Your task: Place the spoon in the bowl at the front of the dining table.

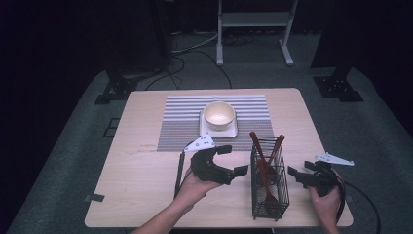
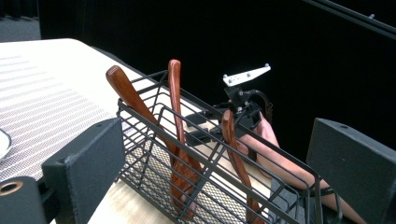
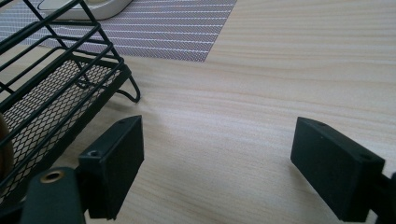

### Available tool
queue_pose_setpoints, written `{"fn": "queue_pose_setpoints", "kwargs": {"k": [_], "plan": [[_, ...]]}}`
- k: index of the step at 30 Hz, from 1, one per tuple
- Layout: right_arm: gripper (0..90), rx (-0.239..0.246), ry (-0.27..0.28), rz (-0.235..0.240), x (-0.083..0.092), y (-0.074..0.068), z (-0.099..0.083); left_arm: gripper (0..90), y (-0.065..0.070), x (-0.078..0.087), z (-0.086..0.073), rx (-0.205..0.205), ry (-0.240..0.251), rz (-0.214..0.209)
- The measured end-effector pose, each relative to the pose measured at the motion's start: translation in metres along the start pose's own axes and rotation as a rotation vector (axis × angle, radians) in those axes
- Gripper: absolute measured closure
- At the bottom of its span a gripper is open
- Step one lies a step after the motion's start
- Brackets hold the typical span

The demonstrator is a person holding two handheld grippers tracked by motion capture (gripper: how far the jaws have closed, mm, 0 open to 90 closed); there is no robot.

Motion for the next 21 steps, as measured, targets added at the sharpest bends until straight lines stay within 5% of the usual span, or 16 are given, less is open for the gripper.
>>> {"fn": "queue_pose_setpoints", "kwargs": {"k": [21], "plan": [[16.1, 0.0, 0.008, 0.008, 0.0, 0.0, 0.001, 12.3, 0.007, -0.025, 0.003, -0.003, -0.038, -0.065]]}}
Point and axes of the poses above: each handheld gripper's, and its own axes: x roughly backward along the jaws, z roughly out of its top, y roughly to its right, the point moved 6 cm from there along -x, roughly forward along the jaws, and after that the axes turned 8 degrees about y, right-handed, at the moved point
